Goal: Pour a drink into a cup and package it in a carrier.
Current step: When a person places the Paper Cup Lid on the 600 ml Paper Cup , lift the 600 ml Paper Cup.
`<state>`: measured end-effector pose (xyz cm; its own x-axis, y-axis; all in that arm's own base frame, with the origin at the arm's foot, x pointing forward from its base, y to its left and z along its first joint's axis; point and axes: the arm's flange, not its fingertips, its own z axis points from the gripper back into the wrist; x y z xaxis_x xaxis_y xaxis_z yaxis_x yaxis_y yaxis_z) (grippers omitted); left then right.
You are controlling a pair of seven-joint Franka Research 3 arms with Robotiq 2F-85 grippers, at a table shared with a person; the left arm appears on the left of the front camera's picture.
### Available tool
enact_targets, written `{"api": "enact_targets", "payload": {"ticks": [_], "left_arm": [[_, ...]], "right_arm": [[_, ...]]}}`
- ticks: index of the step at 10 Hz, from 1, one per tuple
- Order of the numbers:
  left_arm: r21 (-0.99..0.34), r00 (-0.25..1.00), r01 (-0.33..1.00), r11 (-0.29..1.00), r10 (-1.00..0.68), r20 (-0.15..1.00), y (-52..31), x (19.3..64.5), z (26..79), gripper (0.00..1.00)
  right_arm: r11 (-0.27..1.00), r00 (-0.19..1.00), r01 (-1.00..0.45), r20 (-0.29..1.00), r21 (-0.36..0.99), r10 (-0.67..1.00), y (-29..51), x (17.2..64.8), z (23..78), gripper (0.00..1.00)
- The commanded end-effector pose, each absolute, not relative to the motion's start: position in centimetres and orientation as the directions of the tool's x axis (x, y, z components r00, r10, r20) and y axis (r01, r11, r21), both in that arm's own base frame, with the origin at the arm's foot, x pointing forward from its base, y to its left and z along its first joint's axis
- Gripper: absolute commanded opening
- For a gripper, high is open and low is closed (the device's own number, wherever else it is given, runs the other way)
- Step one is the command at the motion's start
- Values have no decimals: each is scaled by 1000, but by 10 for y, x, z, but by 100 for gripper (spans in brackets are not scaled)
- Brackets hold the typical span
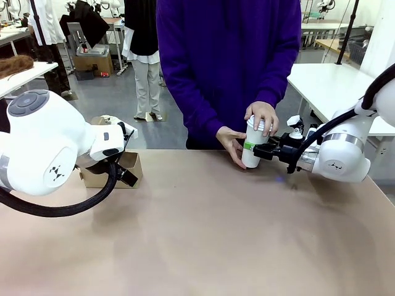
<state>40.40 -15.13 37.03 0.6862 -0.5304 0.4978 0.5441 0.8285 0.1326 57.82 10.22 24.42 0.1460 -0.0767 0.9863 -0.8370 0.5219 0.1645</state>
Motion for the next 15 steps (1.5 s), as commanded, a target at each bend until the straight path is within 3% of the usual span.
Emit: {"api": "enact_targets", "payload": {"ticks": [1, 15], "left_arm": [[131, 686, 544, 829, -529, 499, -151, 404, 371, 100], [131, 686, 544, 829, -529, 499, -151, 404, 371, 100]], "right_arm": [[521, 144, -837, 987, 163, -79, 103, 578, 247, 87], [521, 144, -837, 987, 163, -79, 103, 578, 247, 87]]}}
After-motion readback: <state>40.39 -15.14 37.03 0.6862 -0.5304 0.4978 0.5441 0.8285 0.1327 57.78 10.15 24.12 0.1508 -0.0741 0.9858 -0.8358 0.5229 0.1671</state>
